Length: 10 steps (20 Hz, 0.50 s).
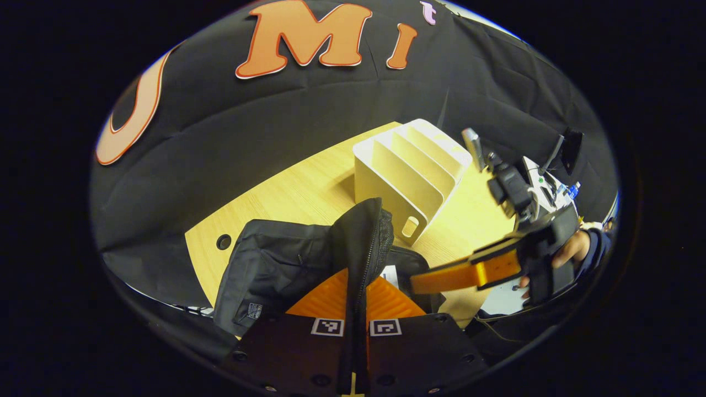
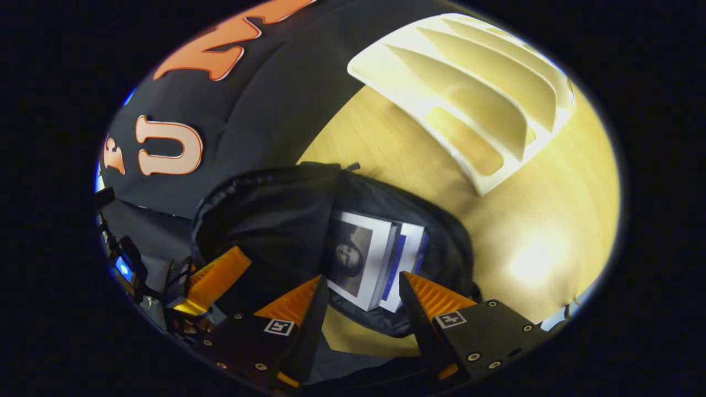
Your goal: Open the schoolbag, grab two books from the bookshelf and put them into the schoolbag.
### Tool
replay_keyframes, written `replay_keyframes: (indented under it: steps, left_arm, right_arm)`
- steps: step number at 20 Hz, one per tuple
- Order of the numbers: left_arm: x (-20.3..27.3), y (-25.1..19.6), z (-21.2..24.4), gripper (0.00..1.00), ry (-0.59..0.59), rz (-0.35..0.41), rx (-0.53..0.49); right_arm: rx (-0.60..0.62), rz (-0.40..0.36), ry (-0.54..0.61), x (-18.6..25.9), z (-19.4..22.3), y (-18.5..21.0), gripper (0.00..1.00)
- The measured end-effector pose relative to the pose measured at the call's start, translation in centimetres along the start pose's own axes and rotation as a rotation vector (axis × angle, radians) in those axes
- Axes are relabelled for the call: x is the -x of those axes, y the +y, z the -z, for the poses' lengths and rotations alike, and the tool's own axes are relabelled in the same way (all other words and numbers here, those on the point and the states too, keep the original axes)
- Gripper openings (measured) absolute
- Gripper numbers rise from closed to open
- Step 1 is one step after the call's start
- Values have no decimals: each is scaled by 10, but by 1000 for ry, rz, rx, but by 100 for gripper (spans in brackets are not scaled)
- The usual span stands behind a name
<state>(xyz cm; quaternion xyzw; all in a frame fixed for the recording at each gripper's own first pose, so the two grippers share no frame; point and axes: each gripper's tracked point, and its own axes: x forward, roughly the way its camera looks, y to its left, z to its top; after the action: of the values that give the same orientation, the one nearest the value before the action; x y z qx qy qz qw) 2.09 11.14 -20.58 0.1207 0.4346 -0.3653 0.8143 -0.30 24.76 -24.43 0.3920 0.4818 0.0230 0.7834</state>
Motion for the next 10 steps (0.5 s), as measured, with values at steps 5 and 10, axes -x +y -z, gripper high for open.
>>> replay_keyframes:
  steps: [5, 10]
  left_arm:
    - [-13, -21, 6, 5, 23, -30, 14]
    - [-26, -51, 13, 19, 50, -90, 92]
  right_arm:
    - [121, 72, -92, 65, -48, -32, 79]
    - [196, 65, -153, 119, -99, -54, 80]
